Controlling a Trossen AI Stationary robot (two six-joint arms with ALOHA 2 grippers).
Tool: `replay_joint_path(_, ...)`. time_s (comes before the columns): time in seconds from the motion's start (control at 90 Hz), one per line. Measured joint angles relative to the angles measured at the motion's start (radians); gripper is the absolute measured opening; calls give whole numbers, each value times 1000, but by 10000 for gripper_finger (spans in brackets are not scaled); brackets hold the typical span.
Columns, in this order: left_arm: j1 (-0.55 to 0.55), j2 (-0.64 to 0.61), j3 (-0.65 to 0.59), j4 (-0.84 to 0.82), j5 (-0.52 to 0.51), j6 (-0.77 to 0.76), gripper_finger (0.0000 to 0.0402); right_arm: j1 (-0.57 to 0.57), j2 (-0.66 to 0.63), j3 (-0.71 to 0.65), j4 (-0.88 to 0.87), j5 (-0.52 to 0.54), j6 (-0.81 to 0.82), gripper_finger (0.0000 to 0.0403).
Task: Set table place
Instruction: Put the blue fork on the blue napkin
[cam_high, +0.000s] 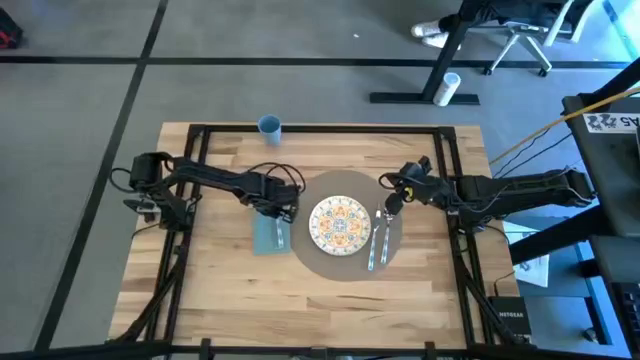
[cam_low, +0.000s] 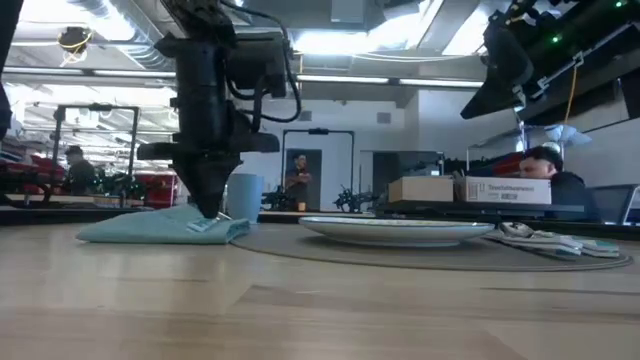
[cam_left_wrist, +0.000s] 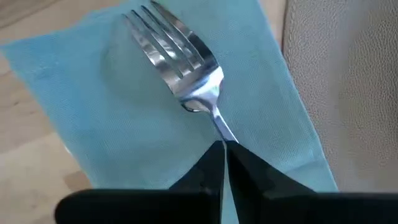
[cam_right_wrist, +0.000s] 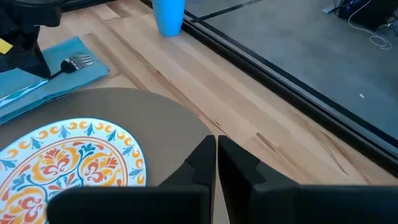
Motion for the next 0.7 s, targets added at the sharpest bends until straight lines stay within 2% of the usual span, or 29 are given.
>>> replay_joint_path(0.144,-1,0,0,12,59,-23,4,0,0,0,0,0,-1,3)
replay_joint_path(0.444,-31,0,0,10,96,-98,4,0,0,0,0,0,-1,3)
replay_joint_path(0.7,-56,0,0,-21,93,100,4,0,0,0,0,0,-1,3)
